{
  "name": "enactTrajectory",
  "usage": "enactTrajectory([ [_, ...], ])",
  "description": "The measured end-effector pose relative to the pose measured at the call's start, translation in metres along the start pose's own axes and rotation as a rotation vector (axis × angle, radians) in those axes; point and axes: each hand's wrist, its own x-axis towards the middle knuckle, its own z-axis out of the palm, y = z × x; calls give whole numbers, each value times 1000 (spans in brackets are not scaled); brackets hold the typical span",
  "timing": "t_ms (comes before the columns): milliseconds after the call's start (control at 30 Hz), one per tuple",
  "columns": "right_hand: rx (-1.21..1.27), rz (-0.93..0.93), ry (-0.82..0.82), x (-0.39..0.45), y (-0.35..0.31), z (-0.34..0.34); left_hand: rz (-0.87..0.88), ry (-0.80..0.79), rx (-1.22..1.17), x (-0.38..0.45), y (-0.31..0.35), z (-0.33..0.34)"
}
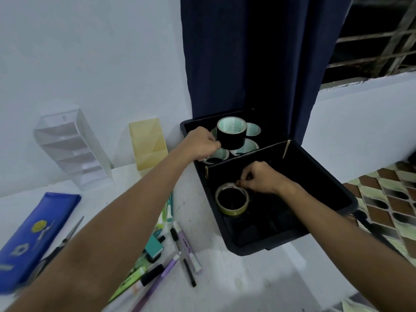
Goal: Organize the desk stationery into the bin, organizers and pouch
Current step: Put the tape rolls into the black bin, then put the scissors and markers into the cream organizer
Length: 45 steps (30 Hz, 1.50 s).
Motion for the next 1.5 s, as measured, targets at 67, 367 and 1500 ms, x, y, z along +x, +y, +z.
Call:
enactTrajectory([
  [67,11,-85,13,-3,-1,1,46,63,27,-13,1,-2],
  [367,201,-337,127,-21,-34,6,-2,176,62,-83,-24,-31],
  [1500,-506,-273,-401,-90,-141,109,-28,-199,352,-295,-134,14],
])
